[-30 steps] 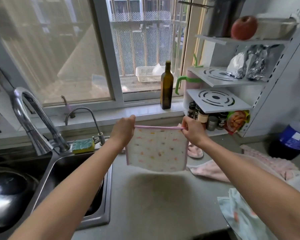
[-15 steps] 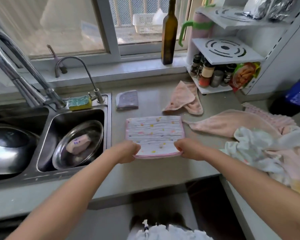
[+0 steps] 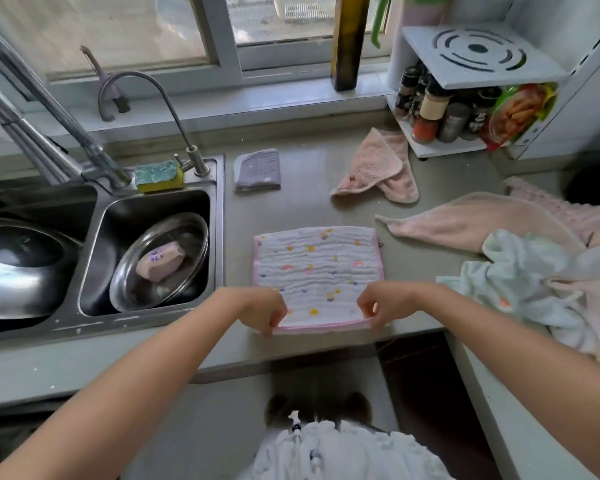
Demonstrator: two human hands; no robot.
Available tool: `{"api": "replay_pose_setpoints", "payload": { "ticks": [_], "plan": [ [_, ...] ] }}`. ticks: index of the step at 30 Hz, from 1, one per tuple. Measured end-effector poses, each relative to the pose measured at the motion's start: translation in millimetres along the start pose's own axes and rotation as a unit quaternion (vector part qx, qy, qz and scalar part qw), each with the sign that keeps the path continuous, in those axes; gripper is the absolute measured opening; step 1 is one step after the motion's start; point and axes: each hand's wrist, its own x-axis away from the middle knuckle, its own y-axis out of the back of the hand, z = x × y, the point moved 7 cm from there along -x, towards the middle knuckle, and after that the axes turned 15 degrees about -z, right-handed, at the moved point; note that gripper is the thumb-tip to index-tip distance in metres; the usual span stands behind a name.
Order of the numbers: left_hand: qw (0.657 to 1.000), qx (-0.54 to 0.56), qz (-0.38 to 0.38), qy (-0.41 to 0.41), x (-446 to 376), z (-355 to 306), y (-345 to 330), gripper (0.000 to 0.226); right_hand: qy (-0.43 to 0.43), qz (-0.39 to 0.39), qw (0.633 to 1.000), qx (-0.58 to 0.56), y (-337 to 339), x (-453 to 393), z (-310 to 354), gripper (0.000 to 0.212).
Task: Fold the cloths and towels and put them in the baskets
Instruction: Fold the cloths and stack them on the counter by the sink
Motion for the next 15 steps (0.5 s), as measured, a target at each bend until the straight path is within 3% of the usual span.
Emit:
{"api": "replay_pose_setpoints", "payload": {
  "ticks": [2,4,9,15],
  "plan": [
    [0.997,0.058,-0.026,0.045,-6,11,6,0.018,-0.028,-0.040,0.998,-0.038,14,-1,-8,0.034],
    [0.982,0.114,-0.112,0.103,-12,26,26,0.027,-0.057,-0.133,0.985,-0.095,37,-5,-19,0.038],
    [0.914,0.140,-0.325,0.197,-27,54,78,0.022,-0.108,-0.323,0.938,-0.069,86,-19,-36,0.021],
    [0.895,0.124,-0.362,0.230,-60,82,88,0.009,-0.160,-0.389,0.905,-0.063,96,-52,-40,0.008]
  ]
}}
